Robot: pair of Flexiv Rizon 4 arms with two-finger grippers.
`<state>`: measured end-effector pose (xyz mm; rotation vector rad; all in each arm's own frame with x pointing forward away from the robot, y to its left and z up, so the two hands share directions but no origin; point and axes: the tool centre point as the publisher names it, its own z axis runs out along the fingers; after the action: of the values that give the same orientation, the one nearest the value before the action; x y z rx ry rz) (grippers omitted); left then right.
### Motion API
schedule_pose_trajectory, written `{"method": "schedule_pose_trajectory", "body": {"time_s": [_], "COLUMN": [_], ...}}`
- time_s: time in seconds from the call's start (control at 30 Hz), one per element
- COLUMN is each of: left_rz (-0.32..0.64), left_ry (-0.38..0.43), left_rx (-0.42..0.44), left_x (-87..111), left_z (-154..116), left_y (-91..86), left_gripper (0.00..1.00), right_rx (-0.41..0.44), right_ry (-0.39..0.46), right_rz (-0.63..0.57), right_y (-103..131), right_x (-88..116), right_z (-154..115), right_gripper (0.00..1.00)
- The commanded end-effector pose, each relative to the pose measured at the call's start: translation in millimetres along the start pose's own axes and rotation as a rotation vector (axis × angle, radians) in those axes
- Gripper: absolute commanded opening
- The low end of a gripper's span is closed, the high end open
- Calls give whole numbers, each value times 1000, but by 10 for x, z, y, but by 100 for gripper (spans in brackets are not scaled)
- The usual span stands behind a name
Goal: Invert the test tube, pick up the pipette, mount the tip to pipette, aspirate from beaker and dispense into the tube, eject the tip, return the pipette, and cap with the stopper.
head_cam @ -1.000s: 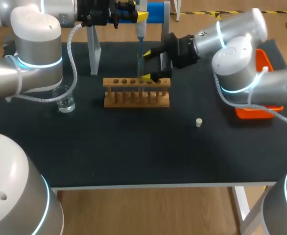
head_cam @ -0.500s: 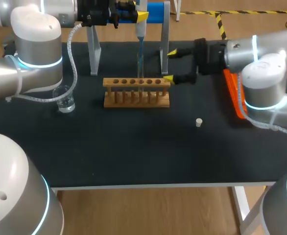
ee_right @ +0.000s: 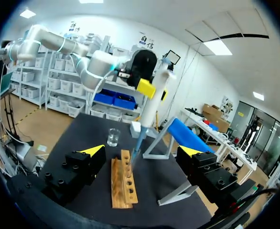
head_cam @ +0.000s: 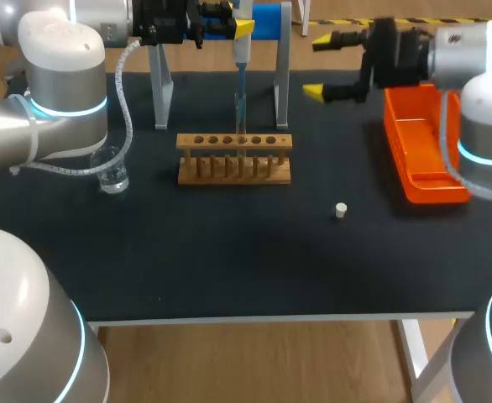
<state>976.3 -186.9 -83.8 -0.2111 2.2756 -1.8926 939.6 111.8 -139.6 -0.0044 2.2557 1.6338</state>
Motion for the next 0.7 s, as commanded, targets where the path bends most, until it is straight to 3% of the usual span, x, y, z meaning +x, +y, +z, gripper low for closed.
{"method": "schedule_pose_trajectory", "body": {"time_s": [0.03,0.23,0.3,0.33,0.37,0.43,0.53,0.57,0.7], "left_rz": [0,0,0,0,0,0,0,0,0], "left_ry": [-3,-3,-3,-3,-3,-3,-3,-3,-3], "left_rx": [0,0,0,0,0,0,0,0,0], "left_x": [6,6,6,6,6,6,6,6,6], "left_z": [4,4,4,4,4,4,4,4,4], "left_y": [-4,-4,-4,-4,-4,-4,-4,-4,-4], "left_gripper": [0,0,0,0,0,0,0,0,0], "right_rx": [-20,-73,-85,-85,-88,-89,-98,-96,-110], "right_ry": [39,41,45,46,51,64,87,93,131], "right_rz": [23,85,102,104,108,116,137,141,190], "right_y": [240,536,634,680,698,814,985,1045,1258], "right_x": [-130,-275,-326,-349,-356,-404,-467,-489,-569], "right_z": [-247,-297,-286,-275,-271,-233,-159,-129,1], "right_gripper": [100,98,73,55,45,35,13,0,0]}}
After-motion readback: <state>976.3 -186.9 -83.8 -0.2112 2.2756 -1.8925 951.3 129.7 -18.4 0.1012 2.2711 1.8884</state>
